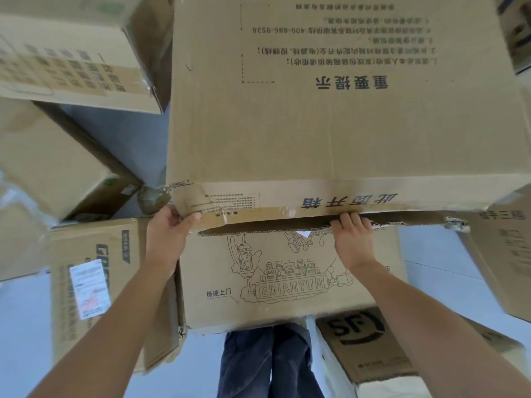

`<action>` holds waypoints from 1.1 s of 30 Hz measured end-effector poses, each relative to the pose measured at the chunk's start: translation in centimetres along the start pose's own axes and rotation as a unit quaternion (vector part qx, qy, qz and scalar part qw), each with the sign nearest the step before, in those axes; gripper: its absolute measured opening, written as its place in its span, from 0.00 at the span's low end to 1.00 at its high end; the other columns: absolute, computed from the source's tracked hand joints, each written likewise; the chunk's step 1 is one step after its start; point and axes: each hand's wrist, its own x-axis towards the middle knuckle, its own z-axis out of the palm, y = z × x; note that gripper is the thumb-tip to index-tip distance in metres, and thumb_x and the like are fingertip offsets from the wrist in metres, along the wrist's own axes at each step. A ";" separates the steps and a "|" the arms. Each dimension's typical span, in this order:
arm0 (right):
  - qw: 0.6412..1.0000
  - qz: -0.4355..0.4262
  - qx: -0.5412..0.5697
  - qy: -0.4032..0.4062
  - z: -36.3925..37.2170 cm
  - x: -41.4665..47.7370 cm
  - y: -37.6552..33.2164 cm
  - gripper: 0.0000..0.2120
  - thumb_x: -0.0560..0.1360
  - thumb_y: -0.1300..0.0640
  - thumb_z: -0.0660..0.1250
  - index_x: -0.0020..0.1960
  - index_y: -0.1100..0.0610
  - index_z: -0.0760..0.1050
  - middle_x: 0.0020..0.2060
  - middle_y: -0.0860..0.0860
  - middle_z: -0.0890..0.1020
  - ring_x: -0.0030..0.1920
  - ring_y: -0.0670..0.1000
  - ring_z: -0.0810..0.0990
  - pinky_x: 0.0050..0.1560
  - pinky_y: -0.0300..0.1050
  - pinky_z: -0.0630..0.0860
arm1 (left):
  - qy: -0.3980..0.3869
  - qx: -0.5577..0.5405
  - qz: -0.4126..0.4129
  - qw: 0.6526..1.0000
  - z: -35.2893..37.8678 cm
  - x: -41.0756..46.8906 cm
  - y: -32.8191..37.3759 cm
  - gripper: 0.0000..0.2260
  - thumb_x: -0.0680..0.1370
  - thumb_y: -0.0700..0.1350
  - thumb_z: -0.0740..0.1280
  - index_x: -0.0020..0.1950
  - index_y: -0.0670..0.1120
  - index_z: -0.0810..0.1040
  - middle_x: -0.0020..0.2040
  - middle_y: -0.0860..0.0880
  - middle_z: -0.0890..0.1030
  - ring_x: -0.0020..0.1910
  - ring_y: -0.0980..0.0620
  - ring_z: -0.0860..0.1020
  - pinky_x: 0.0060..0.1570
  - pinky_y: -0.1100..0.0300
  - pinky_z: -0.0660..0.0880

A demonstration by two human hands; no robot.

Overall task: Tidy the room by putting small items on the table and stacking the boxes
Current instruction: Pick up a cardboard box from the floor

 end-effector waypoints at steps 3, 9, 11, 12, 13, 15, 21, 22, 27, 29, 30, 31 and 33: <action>1.000 0.001 0.006 -0.017 -4.7 -1.9 1.1 0.16 0.46 0.69 0.76 0.32 0.61 0.78 0.29 0.55 0.77 0.31 0.56 0.77 0.32 0.45 0.74 | -0.001 0.000 0.017 1.000 -1.2 -3.0 3.2 0.08 0.76 0.38 0.67 0.54 0.44 0.74 0.42 0.52 0.78 0.41 0.58 0.76 0.37 0.73 0.72; 1.000 0.021 0.005 -0.015 -16.2 -7.2 3.5 0.18 0.45 0.67 0.79 0.34 0.61 0.79 0.30 0.54 0.77 0.31 0.56 0.77 0.34 0.47 0.76 | 0.008 0.021 0.039 0.999 -4.9 -9.4 12.0 0.11 0.75 0.42 0.69 0.37 0.47 0.68 0.36 0.53 0.74 0.35 0.57 0.72 0.32 0.68 0.69; 1.000 0.009 -0.008 0.009 -19.7 -9.1 4.4 0.15 0.48 0.68 0.77 0.33 0.60 0.79 0.29 0.54 0.77 0.32 0.56 0.77 0.34 0.47 0.75 | 0.009 0.037 0.046 0.998 -6.2 -11.6 14.6 0.13 0.75 0.41 0.69 0.35 0.47 0.66 0.34 0.52 0.72 0.33 0.57 0.70 0.29 0.69 0.69; 0.999 -0.002 -0.019 0.026 -21.6 -9.9 4.8 0.11 0.51 0.67 0.75 0.32 0.60 0.79 0.29 0.53 0.76 0.33 0.55 0.76 0.35 0.47 0.73 | 0.009 0.040 0.046 0.998 -6.9 -12.7 15.7 0.14 0.75 0.41 0.69 0.34 0.47 0.66 0.33 0.52 0.71 0.33 0.56 0.70 0.29 0.69 0.68; 0.999 -0.016 -0.028 0.044 -23.3 -10.8 5.1 0.05 0.56 0.65 0.70 0.32 0.59 0.79 0.29 0.53 0.76 0.34 0.54 0.74 0.38 0.47 0.70 | 0.008 0.044 0.046 0.998 -7.7 -13.7 16.7 0.15 0.75 0.42 0.69 0.34 0.47 0.65 0.33 0.52 0.71 0.33 0.55 0.70 0.30 0.68 0.67; 0.996 -0.039 -0.052 0.064 -26.7 -12.1 5.5 0.03 0.58 0.62 0.65 0.30 0.58 0.78 0.27 0.51 0.74 0.32 0.53 0.72 0.41 0.47 0.63 | 0.001 0.041 0.047 0.998 -9.0 -15.7 18.3 0.15 0.75 0.42 0.70 0.34 0.47 0.66 0.34 0.51 0.71 0.36 0.53 0.71 0.31 0.66 0.65; 0.998 -0.033 -0.027 0.049 -35.1 -14.2 6.6 0.17 0.44 0.70 0.77 0.26 0.56 0.74 0.24 0.49 0.72 0.24 0.53 0.73 0.41 0.46 0.63 | 0.003 0.040 0.058 0.998 -12.0 -21.2 22.9 0.14 0.76 0.40 0.68 0.34 0.46 0.66 0.37 0.48 0.74 0.32 0.58 0.70 0.28 0.70 0.66; 0.997 -0.046 -0.020 0.051 -36.3 -14.4 7.0 0.18 0.44 0.70 0.78 0.25 0.55 0.74 0.23 0.49 0.72 0.24 0.52 0.73 0.38 0.46 0.68 | -0.001 0.018 0.046 0.999 -12.7 -21.7 23.7 0.13 0.76 0.39 0.68 0.35 0.45 0.67 0.41 0.46 0.76 0.33 0.58 0.71 0.30 0.69 0.68; 0.999 -0.029 0.039 0.010 -42.1 -15.5 7.9 0.06 0.68 0.63 0.72 0.43 0.56 0.81 0.40 0.51 0.80 0.46 0.55 0.80 0.47 0.51 0.70 | -0.019 -0.042 -0.034 0.998 -16.2 -23.3 23.3 0.05 0.76 0.36 0.67 0.44 0.40 0.71 0.45 0.42 0.76 0.44 0.48 0.75 0.42 0.59 0.75; 0.997 -0.019 0.052 -0.053 -42.7 -15.4 6.8 0.11 0.78 0.58 0.59 0.57 0.54 0.78 0.54 0.51 0.78 0.61 0.54 0.72 0.58 0.48 0.63 | -0.030 -0.021 -0.060 0.998 -17.0 -23.9 21.1 0.06 0.76 0.37 0.67 0.42 0.38 0.72 0.42 0.41 0.76 0.38 0.49 0.74 0.45 0.57 0.75; 0.996 -0.028 0.044 -0.076 -42.6 -15.1 6.0 0.13 0.80 0.57 0.56 0.59 0.53 0.76 0.58 0.50 0.76 0.64 0.53 0.69 0.60 0.47 0.61 | -0.033 0.009 -0.069 0.997 -17.3 -24.1 19.7 0.07 0.77 0.38 0.67 0.41 0.38 0.72 0.40 0.41 0.75 0.34 0.50 0.72 0.39 0.59 0.74; 0.994 -0.040 0.039 -0.093 -42.4 -14.9 4.9 0.13 0.80 0.57 0.55 0.60 0.52 0.75 0.59 0.50 0.75 0.65 0.52 0.67 0.61 0.47 0.60 | -0.028 0.040 -0.077 0.996 -17.7 -24.2 18.2 0.09 0.77 0.39 0.67 0.39 0.38 0.72 0.36 0.42 0.74 0.32 0.50 0.71 0.32 0.61 0.72; 0.990 -0.063 0.033 -0.126 -41.4 -14.5 2.5 0.14 0.80 0.57 0.55 0.60 0.52 0.75 0.60 0.51 0.74 0.65 0.53 0.66 0.61 0.48 0.60 | -0.009 0.118 -0.085 0.989 -18.6 -24.5 15.1 0.11 0.77 0.42 0.68 0.37 0.39 0.71 0.32 0.43 0.72 0.30 0.48 0.70 0.30 0.59 0.70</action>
